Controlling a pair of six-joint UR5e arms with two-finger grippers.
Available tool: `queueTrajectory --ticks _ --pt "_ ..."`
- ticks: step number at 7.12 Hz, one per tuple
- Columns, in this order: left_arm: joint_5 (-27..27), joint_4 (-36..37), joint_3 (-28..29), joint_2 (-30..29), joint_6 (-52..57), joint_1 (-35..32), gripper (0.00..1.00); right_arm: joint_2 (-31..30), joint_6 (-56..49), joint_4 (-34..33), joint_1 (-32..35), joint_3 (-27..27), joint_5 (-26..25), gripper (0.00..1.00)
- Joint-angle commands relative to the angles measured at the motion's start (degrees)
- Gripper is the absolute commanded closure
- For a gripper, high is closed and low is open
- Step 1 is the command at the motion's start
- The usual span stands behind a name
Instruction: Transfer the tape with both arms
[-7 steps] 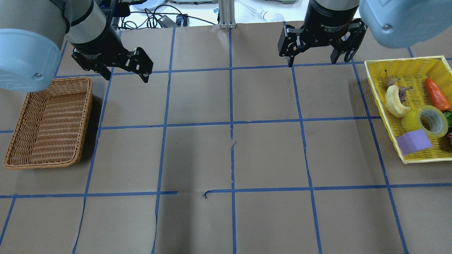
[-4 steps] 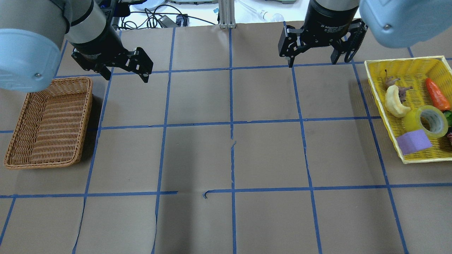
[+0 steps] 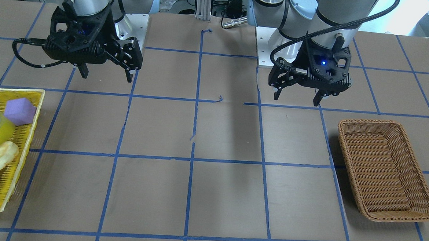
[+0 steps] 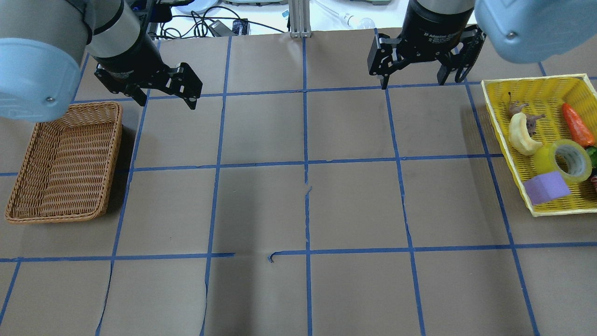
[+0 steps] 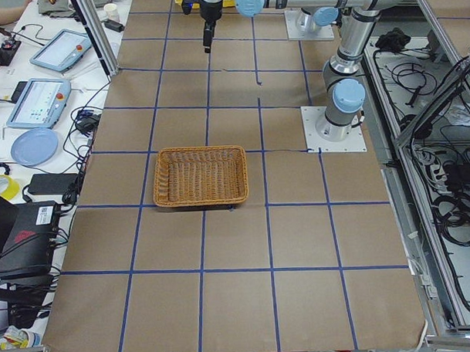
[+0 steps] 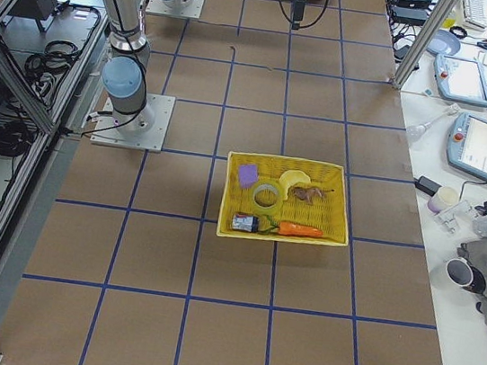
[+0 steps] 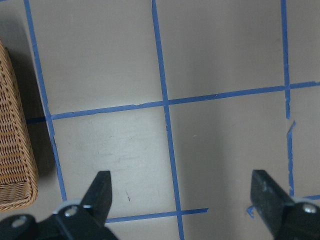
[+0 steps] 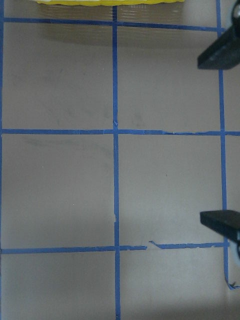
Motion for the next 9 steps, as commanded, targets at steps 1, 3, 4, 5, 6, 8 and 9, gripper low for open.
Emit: queueTrajectory --ticks 1,3,4,5,6,8,9 --pt "0.0 0.0 0.0 0.0 0.1 0.0 0.00 0.0 -0.3 0.0 0.0 -0.1 0.2 0.00" --pt "0.0 0.0 -0.1 0.0 0.1 0.0 0.00 0.0 -0.7 -0.1 0.0 -0.3 0.5 0.00" --pt "0.0 0.0 -0.2 0.0 0.1 0.0 0.00 -0.2 0.0 -0.1 0.5 -0.5 0.7 0.00" --pt "0.0 0.0 -0.1 -0.1 0.1 0.0 0.00 -0.1 0.0 0.1 0.4 -0.6 0.7 0.00" --pt "0.0 0.0 -0.1 0.0 0.1 0.0 0.00 1.0 -2.5 2.5 0.4 -0.5 0.8 0.00" --pt "0.0 0.2 -0.1 0.0 0.1 0.0 0.00 2.8 -15.2 -3.4 -5.2 0.1 -4.1 0.00" --pt "0.0 0.3 -0.2 -0.1 0.1 0.0 0.00 3.8 -19.8 -2.7 -10.4 0.3 -4.0 0.00"
